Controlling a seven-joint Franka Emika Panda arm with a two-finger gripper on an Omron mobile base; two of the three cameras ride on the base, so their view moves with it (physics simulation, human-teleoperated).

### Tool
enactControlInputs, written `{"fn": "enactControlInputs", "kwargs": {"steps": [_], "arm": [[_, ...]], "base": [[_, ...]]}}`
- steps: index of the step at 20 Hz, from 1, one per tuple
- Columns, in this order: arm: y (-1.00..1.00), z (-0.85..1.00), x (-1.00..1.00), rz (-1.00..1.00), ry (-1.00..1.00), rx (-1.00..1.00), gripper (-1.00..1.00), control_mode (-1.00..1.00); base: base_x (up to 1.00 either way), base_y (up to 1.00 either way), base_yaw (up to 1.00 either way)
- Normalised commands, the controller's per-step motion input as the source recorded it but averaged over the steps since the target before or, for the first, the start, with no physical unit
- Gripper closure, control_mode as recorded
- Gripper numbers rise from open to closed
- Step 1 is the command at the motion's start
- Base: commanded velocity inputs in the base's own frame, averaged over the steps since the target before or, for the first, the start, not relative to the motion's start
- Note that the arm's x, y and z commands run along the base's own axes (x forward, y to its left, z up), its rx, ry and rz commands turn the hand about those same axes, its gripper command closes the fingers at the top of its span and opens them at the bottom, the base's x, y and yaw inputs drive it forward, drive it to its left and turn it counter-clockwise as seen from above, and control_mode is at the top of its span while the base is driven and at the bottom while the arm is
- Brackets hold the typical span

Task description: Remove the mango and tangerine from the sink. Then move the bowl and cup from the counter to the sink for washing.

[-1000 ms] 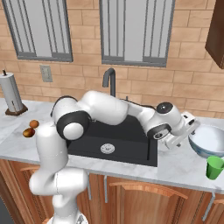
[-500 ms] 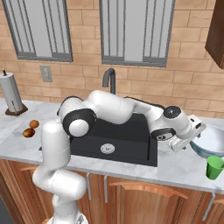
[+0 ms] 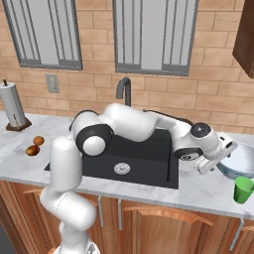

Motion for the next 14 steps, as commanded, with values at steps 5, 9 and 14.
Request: {"fn": "enactControlInputs", "kwargs": {"steps": [5, 9, 14], "arm": [[0.05, -0.10, 0.19, 0.00, 0.01, 0.01, -1.00, -1.00], [0.01, -0.09, 0.22, 0.00, 0.01, 0.00, -1.00, -1.00], [-0.08, -0.02, 0.13, 0.00, 0.00, -0.01, -1.00, -1.00]], "base": [[0.00, 0.00, 0.00], [0.00, 0.00, 0.00], [0.00, 0.00, 0.00]]}}
